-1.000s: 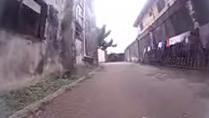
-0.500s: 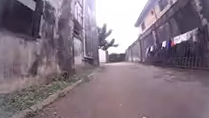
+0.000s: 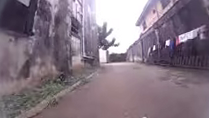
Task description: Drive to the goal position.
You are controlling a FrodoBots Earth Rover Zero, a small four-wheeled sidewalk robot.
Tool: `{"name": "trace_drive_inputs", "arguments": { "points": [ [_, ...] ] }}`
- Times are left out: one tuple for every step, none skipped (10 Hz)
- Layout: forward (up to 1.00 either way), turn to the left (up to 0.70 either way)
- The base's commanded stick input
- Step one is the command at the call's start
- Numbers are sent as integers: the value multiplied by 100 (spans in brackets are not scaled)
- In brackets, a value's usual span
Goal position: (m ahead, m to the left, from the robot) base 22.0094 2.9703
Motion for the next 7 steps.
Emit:
{"name": "trace_drive_inputs", "arguments": {
  "points": [
    [70,0],
    [70,0],
    [70,0],
    [70,0],
    [70,0],
    [70,0],
    [70,-35]
  ]
}}
